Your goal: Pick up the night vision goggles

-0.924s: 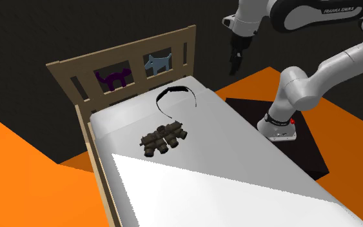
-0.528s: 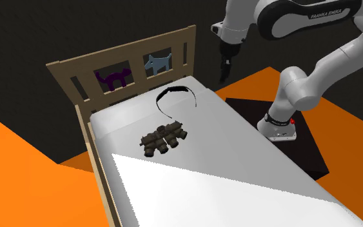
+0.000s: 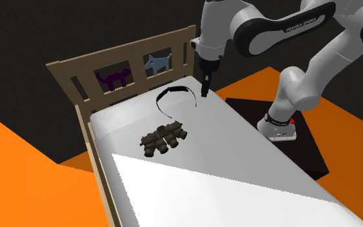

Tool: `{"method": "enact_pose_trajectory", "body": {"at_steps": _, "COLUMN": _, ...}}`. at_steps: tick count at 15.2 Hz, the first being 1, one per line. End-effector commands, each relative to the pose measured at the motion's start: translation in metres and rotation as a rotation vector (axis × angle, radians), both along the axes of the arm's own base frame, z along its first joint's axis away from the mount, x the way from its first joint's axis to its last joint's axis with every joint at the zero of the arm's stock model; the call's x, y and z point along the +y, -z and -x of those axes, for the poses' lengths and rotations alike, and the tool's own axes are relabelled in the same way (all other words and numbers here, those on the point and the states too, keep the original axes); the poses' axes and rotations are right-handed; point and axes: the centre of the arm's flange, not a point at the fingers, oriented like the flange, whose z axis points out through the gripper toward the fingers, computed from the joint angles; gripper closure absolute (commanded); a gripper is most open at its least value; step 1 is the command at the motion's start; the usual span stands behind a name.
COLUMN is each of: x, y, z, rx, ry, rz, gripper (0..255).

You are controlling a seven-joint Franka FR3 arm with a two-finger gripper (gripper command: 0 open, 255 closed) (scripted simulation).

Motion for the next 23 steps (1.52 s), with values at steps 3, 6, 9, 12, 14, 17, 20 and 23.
{"method": "enact_pose_trajectory", "body": {"at_steps": 3, "x": 0.035, "y": 0.014, "z": -0.037, "rx": 0.003, "ry": 0.004, "rz": -0.009, "gripper": 0}}
{"method": "enact_pose_trajectory", "body": {"at_steps": 6, "x": 0.060, "y": 0.024, "z": -0.066, "rx": 0.005, "ry": 0.007, "rz": -0.015, "gripper": 0}}
{"method": "enact_pose_trajectory", "body": {"at_steps": 9, "x": 0.085, "y": 0.035, "z": -0.094, "rx": 0.008, "ry": 0.009, "rz": -0.021, "gripper": 0}}
{"method": "enact_pose_trajectory", "body": {"at_steps": 12, "x": 0.110, "y": 0.045, "z": -0.123, "rx": 0.010, "ry": 0.012, "rz": -0.027, "gripper": 0}}
{"method": "enact_pose_trajectory", "body": {"at_steps": 14, "x": 0.127, "y": 0.052, "z": -0.142, "rx": 0.012, "ry": 0.013, "rz": -0.031, "gripper": 0}}
{"method": "enact_pose_trajectory", "body": {"at_steps": 17, "x": 0.151, "y": 0.062, "z": -0.170, "rx": 0.014, "ry": 0.016, "rz": -0.037, "gripper": 0}}
{"method": "enact_pose_trajectory", "body": {"at_steps": 20, "x": 0.151, "y": 0.078, "z": -0.170, "rx": 0.014, "ry": 0.016, "rz": -0.037, "gripper": 0}}
{"method": "enact_pose_trajectory", "body": {"at_steps": 23, "x": 0.151, "y": 0.094, "z": -0.170, "rx": 0.014, "ry": 0.016, "rz": -0.037, "gripper": 0}}
